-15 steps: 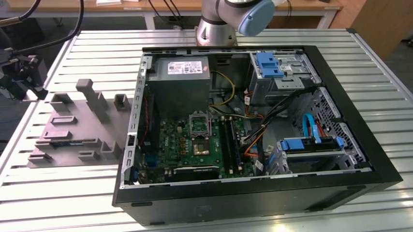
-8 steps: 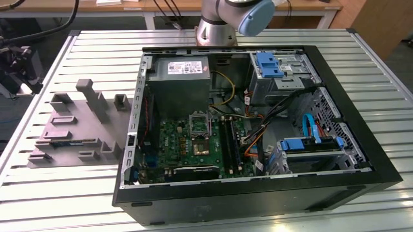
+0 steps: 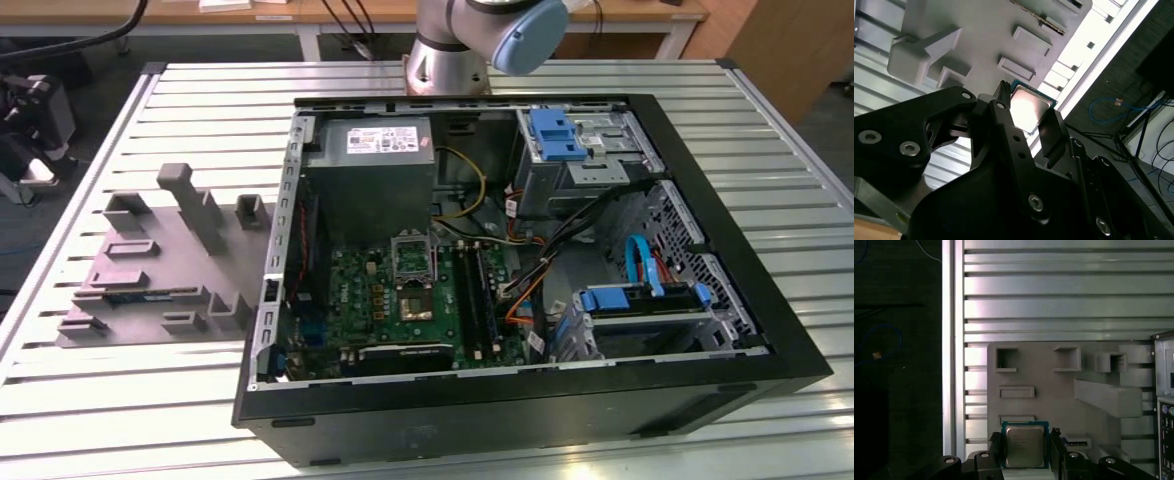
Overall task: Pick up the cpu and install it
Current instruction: 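Pick up the cpu and move it towards the insertion slot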
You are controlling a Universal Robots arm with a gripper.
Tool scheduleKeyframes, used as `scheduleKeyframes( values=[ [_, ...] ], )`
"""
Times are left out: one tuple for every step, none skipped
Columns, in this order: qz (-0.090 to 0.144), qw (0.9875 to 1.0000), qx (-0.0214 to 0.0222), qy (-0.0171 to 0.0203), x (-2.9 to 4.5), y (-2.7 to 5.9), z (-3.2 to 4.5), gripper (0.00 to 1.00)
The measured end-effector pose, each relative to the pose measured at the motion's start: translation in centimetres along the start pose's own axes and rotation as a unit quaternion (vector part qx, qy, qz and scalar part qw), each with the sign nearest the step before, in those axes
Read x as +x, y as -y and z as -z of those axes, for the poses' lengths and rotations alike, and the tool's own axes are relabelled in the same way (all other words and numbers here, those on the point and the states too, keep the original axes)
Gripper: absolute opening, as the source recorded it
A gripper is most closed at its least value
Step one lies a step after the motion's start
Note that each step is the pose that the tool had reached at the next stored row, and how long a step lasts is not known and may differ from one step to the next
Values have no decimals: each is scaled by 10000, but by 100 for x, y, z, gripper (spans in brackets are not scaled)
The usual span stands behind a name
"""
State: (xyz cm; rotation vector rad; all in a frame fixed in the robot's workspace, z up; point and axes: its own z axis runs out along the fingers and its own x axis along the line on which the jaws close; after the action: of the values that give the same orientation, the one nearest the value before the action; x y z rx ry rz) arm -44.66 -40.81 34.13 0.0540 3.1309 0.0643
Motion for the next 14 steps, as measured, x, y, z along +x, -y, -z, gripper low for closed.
scheduleKeyframes(
  values=[
    [0, 10000, 0, 0, 0, -1, 20, 47],
    [0, 10000, 0, 0, 0, -1, 40, 47],
    [0, 10000, 0, 1, 0, -2, 60, 47],
    [0, 10000, 0, 1, -1, -3, 81, 47],
    [0, 10000, 0, 1, -1, -4, 100, 47],
    [0, 10000, 0, 2, -1, -5, 118, 47],
    [0, 10000, 0, 2, -1, -5, 135, 47],
    [0, 10000, 0, 2, -1, -6, 154, 47],
    [0, 10000, 0, 2, -2, -7, 173, 47],
    [0, 10000, 0, 3, -2, -7, 189, 47],
    [1, 10000, 0, 5, -1, -7, 194, 47],
    [1, 10000, -1, 7, -2, -8, 193, 47],
    [1, 10000, -1, 7, -2, -8, 193, 47],
    [0, 10000, 0, 6, -1, -8, 195, 47]
  ],
)
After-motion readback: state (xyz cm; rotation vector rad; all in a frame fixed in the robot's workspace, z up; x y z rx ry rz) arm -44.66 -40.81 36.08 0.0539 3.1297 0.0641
